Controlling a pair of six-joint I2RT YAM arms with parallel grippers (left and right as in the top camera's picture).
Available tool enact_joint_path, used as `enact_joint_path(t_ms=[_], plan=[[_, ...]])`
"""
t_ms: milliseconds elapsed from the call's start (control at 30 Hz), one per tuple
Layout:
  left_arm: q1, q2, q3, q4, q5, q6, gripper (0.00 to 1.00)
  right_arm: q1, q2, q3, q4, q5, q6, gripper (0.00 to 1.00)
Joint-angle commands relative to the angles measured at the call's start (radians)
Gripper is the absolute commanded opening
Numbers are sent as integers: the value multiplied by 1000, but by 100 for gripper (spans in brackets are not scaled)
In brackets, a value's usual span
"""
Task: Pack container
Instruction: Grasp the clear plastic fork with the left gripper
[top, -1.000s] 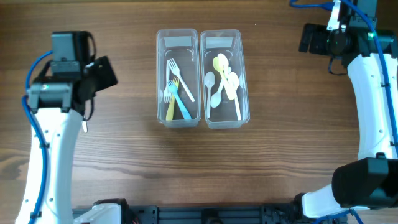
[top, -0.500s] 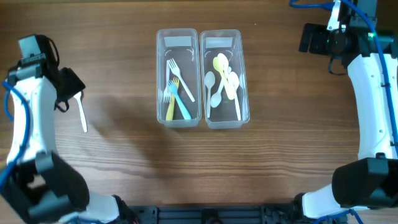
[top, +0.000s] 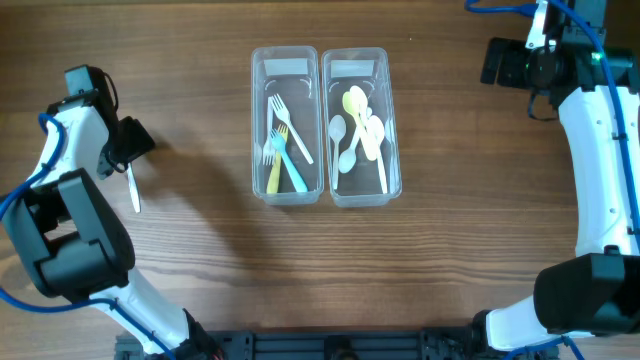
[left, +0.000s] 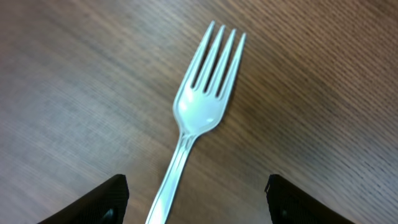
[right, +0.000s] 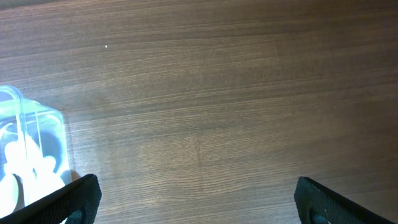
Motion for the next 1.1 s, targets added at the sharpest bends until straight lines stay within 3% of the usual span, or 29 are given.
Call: enact_joint_path(t_ms=[0,667,833,867,900,1000,1067], plan=[[4,31,-7,20,48,88,74,3,8,0,3,14,-6,100],[4,97,-8,67,82,140,76,3,8,0,3,14,-7,100],[5,98,-8,67,172,215,75,3,8,0,3,14,-7,100],[5,98,-8,67,183,215,73,3,8,0,4,14,-6,100],[5,97,-8,67,193,215,62,3,8,0,3,14,-7,100],[5,97,-8,66,201,212,8,3,8,0,3,14,-6,100],[5,97,-8,63,201,211,4,3,8,0,3,14,-6,100]])
